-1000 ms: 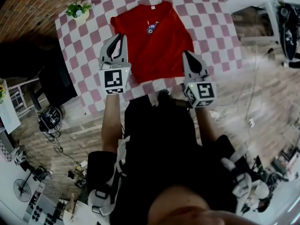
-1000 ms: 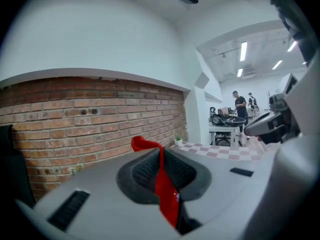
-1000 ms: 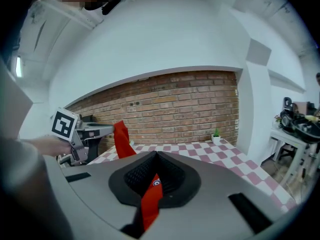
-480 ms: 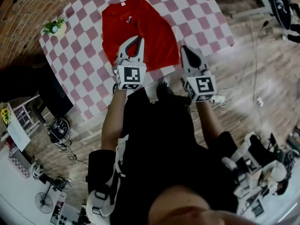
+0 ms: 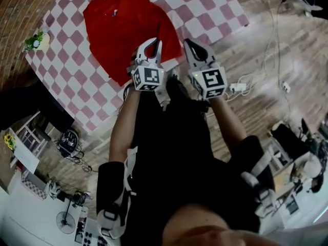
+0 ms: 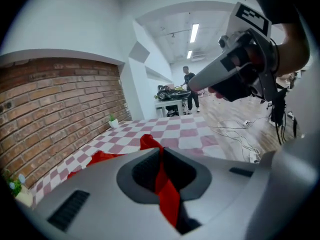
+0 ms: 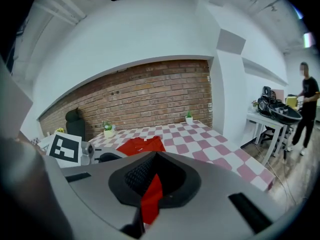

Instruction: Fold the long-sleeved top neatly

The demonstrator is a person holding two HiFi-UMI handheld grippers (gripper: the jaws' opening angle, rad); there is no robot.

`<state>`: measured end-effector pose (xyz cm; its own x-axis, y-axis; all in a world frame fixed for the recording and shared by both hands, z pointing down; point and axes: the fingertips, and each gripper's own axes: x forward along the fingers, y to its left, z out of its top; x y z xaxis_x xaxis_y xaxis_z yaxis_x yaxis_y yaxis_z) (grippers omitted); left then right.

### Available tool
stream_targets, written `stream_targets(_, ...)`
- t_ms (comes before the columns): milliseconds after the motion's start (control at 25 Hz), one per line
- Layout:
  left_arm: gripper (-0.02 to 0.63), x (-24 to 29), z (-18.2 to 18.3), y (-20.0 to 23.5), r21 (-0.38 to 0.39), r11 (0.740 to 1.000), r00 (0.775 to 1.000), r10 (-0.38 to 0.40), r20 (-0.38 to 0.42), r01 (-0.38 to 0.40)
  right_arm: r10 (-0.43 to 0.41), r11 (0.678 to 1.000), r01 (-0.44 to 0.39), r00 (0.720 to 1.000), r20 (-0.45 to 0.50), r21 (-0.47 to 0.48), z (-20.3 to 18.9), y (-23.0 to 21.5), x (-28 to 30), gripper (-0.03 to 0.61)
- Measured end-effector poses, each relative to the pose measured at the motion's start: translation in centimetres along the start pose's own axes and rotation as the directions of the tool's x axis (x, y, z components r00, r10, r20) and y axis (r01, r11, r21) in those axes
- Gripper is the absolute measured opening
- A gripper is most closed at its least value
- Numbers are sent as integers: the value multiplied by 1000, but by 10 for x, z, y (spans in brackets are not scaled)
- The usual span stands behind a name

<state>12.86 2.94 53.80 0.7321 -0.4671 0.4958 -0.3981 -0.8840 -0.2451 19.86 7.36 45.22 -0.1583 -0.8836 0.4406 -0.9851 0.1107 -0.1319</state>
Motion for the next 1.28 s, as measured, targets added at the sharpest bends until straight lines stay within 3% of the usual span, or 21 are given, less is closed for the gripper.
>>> stream_targets(160,26,13,-17,-23,5,999,999,-34,-27,34,-7,1000,7,1000,-20,13,-17,-10,-2,8)
stream_targets(480,26,34,-49,-56,95,992,992,-73,-103,83,4,1000,-2,996,-89,21,-55,-17,8,8)
stream_targets(680,32,45,-71,-80,21,988,977,-150,-154,155,8,1000,-7,990,-139,14,-76,-21,19,8)
stream_targets(840,95,43,-72,-87,-43,984,974,-175,-146,171,18,1000,-16,986,-165,14,-81,-21,34,8)
stream_targets(1080,100,24,-69,-77,-131,984,985,-137,-109,122,81,989,-49,968,-239,138,-109,-13,70,9)
stream_targets(1280,100,5,-63,-66,-158,984,993,-90,-73,78,133,956,-42,944,-301,290,-134,-9,94,12)
